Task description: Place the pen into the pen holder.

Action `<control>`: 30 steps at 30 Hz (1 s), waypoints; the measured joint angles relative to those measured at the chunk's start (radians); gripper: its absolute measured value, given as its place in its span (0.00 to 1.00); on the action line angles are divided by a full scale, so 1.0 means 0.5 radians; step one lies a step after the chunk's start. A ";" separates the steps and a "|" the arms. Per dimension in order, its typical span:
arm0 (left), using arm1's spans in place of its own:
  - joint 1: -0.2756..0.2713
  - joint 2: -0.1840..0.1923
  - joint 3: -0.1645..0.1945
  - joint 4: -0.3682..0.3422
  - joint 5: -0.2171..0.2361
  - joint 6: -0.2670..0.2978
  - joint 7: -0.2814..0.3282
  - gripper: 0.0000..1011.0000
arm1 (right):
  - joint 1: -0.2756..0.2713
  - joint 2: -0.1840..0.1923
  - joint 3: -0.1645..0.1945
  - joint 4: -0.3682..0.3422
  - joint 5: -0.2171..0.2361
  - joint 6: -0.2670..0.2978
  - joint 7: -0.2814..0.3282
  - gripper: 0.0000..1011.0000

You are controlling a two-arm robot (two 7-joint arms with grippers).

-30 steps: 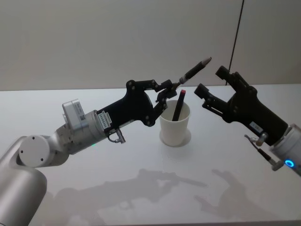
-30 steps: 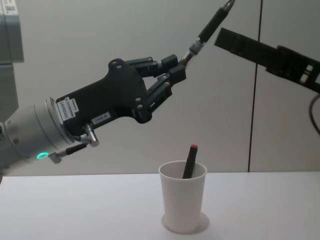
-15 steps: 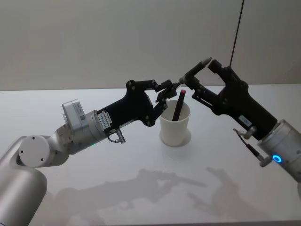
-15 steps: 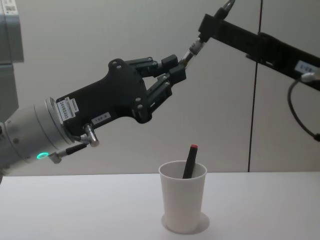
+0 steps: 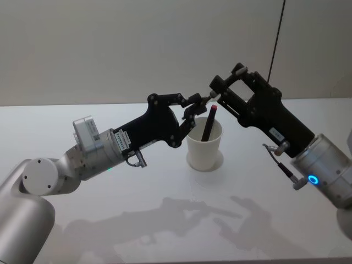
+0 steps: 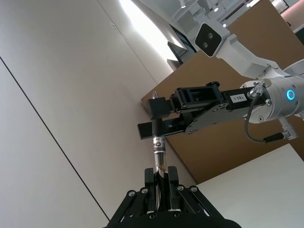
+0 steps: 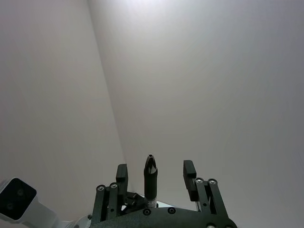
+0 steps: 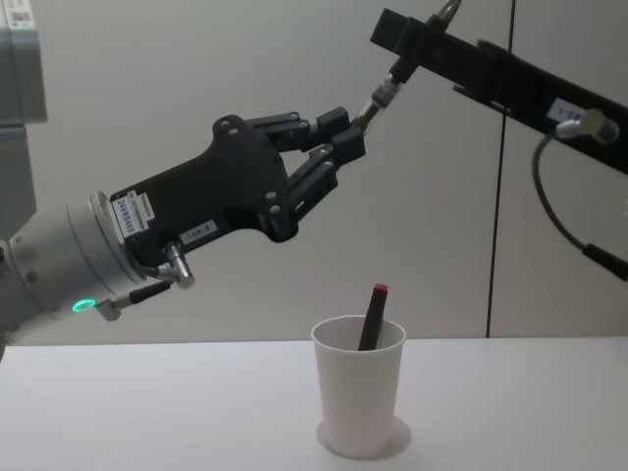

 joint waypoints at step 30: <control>0.000 0.000 0.000 0.000 0.000 0.000 0.001 0.33 | 0.030 -0.021 -0.066 -0.007 -0.017 -0.011 -0.126 0.12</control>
